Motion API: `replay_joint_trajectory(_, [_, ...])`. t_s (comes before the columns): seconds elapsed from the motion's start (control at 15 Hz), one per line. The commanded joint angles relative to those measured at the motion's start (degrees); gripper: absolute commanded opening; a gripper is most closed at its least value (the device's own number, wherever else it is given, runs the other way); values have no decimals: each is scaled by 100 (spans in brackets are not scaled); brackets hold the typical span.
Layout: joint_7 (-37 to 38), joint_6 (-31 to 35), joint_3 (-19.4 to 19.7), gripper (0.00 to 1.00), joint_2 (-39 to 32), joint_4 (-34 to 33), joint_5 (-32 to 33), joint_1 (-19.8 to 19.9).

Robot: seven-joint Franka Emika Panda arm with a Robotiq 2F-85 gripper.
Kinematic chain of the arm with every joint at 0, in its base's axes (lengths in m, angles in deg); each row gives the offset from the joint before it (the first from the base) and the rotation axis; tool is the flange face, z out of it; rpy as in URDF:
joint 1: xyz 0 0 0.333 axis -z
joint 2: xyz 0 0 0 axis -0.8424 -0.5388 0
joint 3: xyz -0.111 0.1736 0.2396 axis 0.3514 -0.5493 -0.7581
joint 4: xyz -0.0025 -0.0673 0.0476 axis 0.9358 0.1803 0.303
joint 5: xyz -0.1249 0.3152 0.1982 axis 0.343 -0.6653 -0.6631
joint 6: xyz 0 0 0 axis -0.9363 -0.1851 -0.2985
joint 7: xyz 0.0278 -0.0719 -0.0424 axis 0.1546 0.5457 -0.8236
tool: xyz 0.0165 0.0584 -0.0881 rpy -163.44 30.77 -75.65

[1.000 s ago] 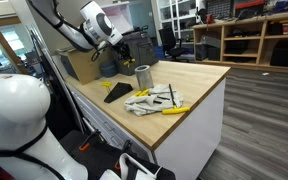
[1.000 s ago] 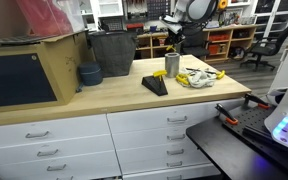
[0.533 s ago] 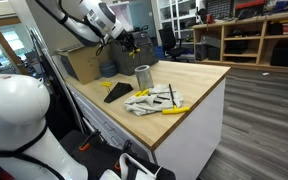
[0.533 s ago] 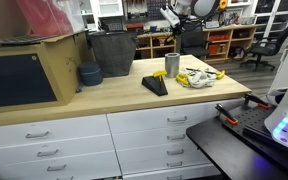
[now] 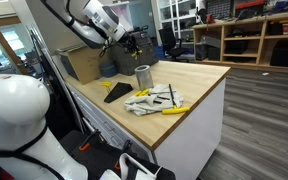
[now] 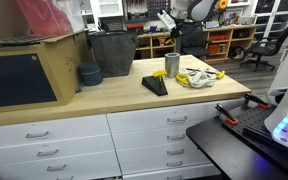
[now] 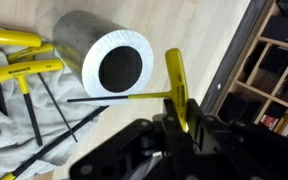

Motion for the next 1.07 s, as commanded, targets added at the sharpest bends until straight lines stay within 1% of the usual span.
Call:
replay_joint_trajectory(0.0, [-1433, 94, -298, 4, -328, -81, -1038, 111])
replay_joint_trajectory(0.13, [-2416, -6, -635, 4, -406, -79, -1558, 296])
replay_joint_trajectory(0.2, [-2895, -89, -744, 4, -439, -143, -1815, 365])
replay_joint_trajectory(0.33, [-3738, -243, -874, 4, -465, -284, -2262, 481])
replay_joint_trajectory(0.47, [-4367, -305, -956, 4, -487, -421, -2589, 604])
replay_joint_trajectory(0.67, [-5113, -457, -1005, 4, -541, -666, -2933, 752])
replay_joint_trajectory(0.73, [-5288, -509, -1176, 4, -562, -745, -2994, 963])
replay_joint_trajectory(1.0, [-5736, -656, -1281, 4, -715, -1028, -3177, 1168])
